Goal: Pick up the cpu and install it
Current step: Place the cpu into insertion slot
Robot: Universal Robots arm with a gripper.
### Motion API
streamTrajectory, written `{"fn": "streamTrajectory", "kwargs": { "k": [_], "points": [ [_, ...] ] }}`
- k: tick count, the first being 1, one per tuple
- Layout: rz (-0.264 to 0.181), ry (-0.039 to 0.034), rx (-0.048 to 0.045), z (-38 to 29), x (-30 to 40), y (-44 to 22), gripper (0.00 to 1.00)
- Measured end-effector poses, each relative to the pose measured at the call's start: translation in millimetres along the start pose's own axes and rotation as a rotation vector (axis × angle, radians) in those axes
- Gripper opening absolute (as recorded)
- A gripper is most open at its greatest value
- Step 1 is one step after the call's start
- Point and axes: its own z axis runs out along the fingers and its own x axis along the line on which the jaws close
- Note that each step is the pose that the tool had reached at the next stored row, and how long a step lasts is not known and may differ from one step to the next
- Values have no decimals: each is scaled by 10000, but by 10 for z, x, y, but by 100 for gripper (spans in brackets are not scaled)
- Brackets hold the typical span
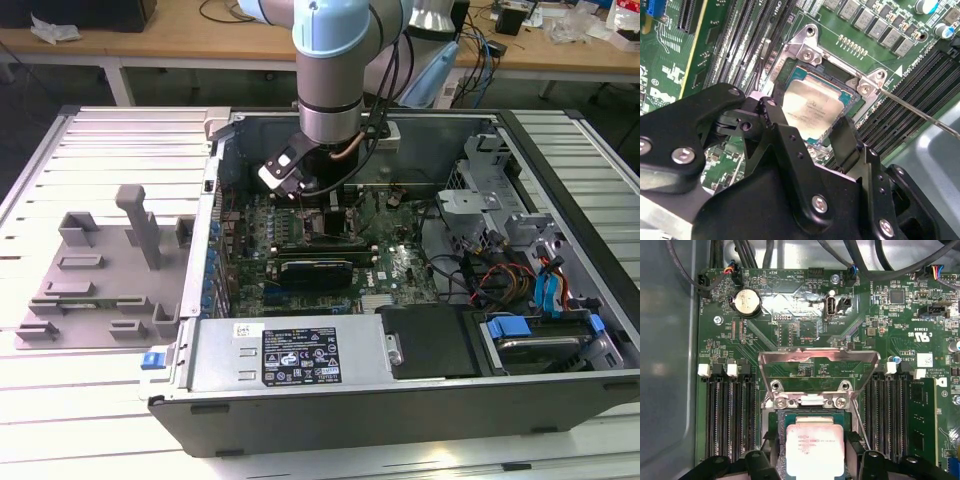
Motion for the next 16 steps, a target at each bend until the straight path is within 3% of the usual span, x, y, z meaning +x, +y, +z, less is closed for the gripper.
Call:
{"fn": "streamTrajectory", "kwargs": {
  "k": [6, 11, 16],
  "points": [
    [14, 188, 2, -4, 0, -3, 62],
    [14, 196, -1, -48, 0, 1, 62],
    [15, 191, 2, -49, -25, 1, 62]
  ]
}}
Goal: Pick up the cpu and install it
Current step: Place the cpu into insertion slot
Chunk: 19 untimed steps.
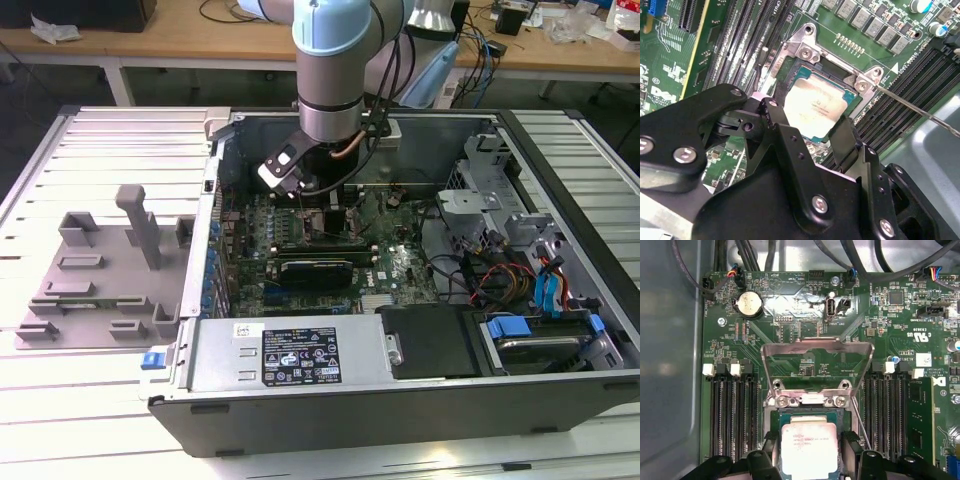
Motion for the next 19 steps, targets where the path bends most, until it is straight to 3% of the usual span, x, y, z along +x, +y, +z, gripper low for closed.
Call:
{"fn": "streamTrajectory", "kwargs": {
  "k": [8, 9, 19],
  "points": [
    [2, -3, 1, -1, 0, 1, 60],
    [2, -2, 1, 0, 0, 1, 54],
    [12, -2, 4, 0, -1, 9, 54]
  ]
}}
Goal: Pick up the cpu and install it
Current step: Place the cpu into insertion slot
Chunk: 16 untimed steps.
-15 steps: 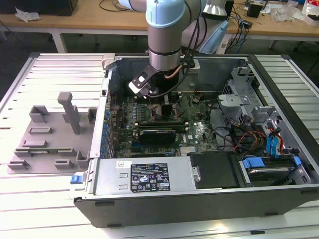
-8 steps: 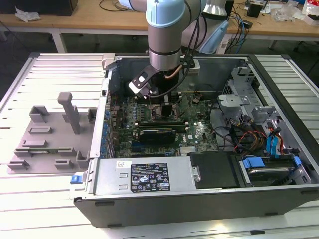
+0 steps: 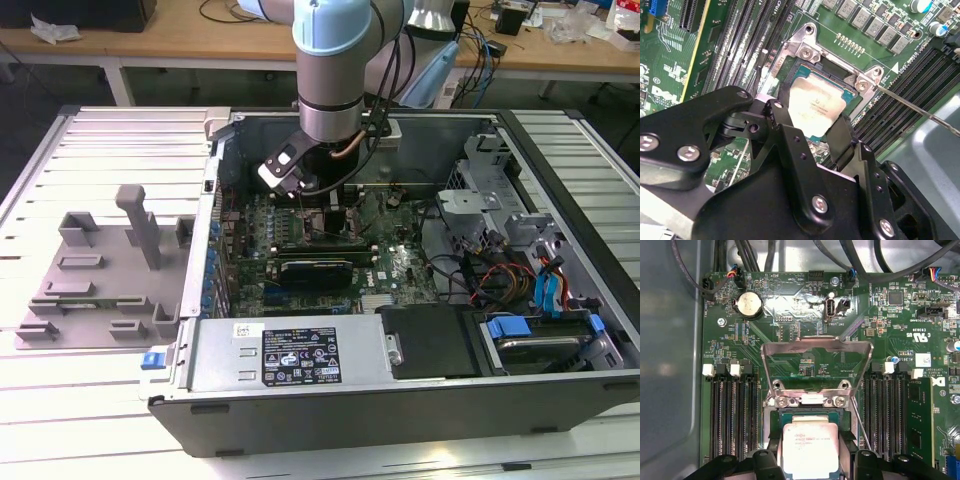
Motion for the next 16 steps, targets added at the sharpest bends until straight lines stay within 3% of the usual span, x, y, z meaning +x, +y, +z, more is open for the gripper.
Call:
{"fn": "streamTrajectory", "kwargs": {
  "k": [16],
  "points": [
    [34, -12, -5, -12, 1, 5, 54]
  ]
}}
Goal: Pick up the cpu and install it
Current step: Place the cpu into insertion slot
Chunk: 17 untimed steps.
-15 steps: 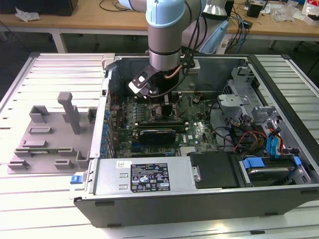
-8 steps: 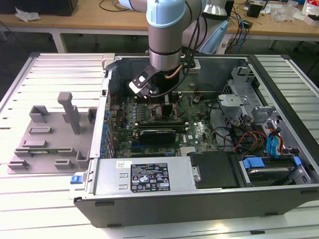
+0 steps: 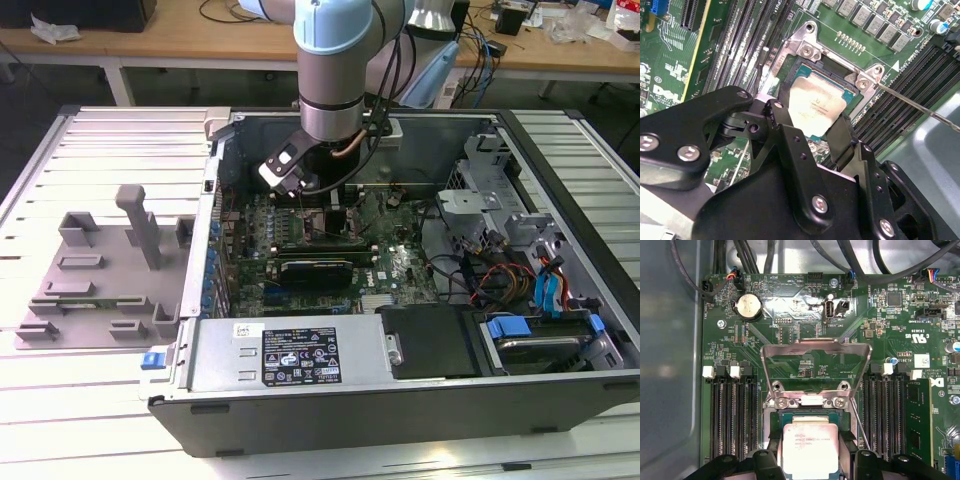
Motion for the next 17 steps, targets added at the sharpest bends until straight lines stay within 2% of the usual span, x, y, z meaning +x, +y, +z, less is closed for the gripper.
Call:
{"fn": "streamTrajectory", "kwargs": {
  "k": [8, 17],
  "points": [
    [-4, 4, 2, 11, -7, -2, 54],
    [-211, 20, 0, 14, -7, -18, 54]
  ]
}}
